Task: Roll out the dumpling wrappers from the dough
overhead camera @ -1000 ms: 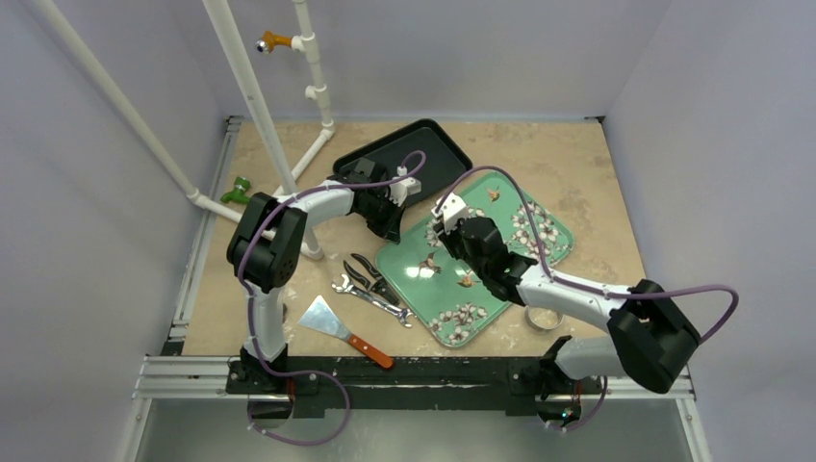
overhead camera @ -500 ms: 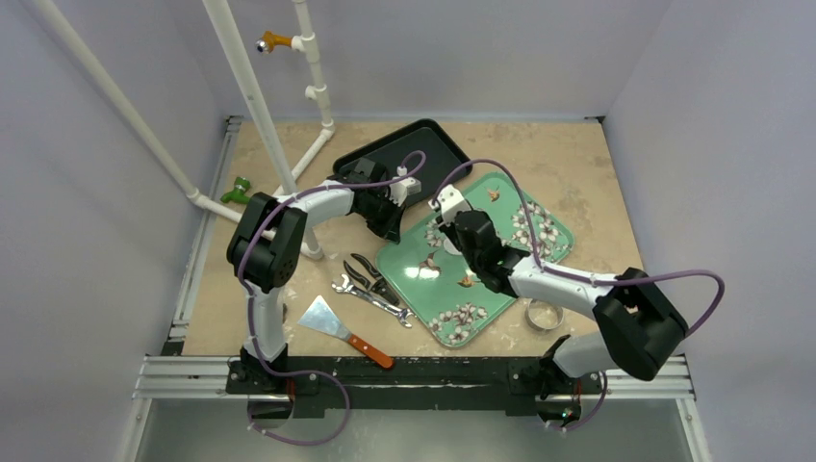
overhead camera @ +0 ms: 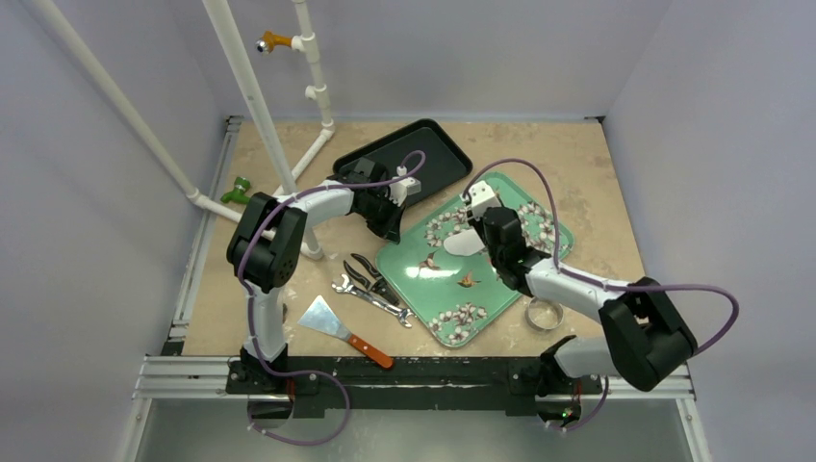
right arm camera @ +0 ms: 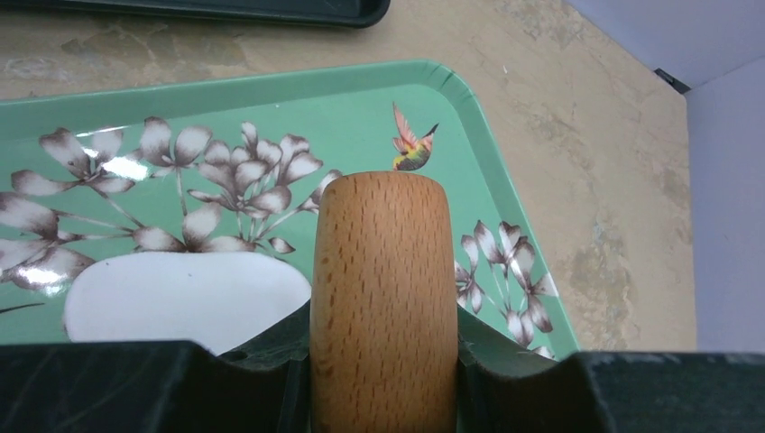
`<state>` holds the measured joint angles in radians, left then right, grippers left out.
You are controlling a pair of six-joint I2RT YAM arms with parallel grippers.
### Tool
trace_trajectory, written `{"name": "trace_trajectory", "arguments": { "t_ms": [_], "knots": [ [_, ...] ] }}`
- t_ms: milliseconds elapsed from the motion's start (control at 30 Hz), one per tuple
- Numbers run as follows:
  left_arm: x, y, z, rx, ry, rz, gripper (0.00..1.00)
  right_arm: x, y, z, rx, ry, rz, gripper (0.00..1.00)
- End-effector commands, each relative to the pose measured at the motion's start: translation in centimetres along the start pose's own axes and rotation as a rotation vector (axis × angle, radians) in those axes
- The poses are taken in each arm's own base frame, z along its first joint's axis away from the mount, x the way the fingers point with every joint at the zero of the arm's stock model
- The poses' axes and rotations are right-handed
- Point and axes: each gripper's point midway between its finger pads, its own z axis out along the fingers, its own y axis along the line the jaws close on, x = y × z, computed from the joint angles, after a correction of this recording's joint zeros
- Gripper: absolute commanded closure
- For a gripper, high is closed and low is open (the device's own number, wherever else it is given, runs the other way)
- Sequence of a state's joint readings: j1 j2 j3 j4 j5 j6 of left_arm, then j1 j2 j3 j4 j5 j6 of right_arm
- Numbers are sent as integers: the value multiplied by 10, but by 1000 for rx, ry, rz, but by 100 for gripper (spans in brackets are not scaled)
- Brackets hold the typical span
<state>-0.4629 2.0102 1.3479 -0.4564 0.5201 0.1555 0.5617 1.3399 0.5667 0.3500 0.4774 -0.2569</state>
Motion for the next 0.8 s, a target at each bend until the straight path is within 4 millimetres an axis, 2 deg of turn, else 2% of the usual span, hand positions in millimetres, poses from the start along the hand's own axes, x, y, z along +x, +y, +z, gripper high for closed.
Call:
{"name": "trace_trajectory", "arguments": {
  "t_ms": [0, 67, 100, 300, 367, 467, 600, 767],
  "knots": [
    [-3, 10, -5, -16, -14, -5, 100, -5, 2, -12, -51, 47, -15, 100],
    [-3, 10, -4, -16, -13, -5, 100, -34, -1, -18, -59, -7, 0, 100],
    [-3, 10, -4, -16, -13, -5, 100, -48, 4, -23, -68, -29, -6, 100],
    [-2, 10, -4, -16, -12, -6, 100, -104, 39, -52, -108, -152, -48, 100],
    [-2, 10, -4, -15, -12, -5, 100, -111, 54, -55, -147, -191, -52, 100],
    [-2, 10, -4, -14, -12, -6, 100, -100, 79, -47, -212, -184, -54, 100],
    [-2, 10, -4, -15, -12, -5, 100, -84, 100, -38, -270, -173, -59, 100],
    [-3, 10, -4, -15, -13, -6, 100, -29, 95, -20, -212, -70, -185, 100]
  ]
}}
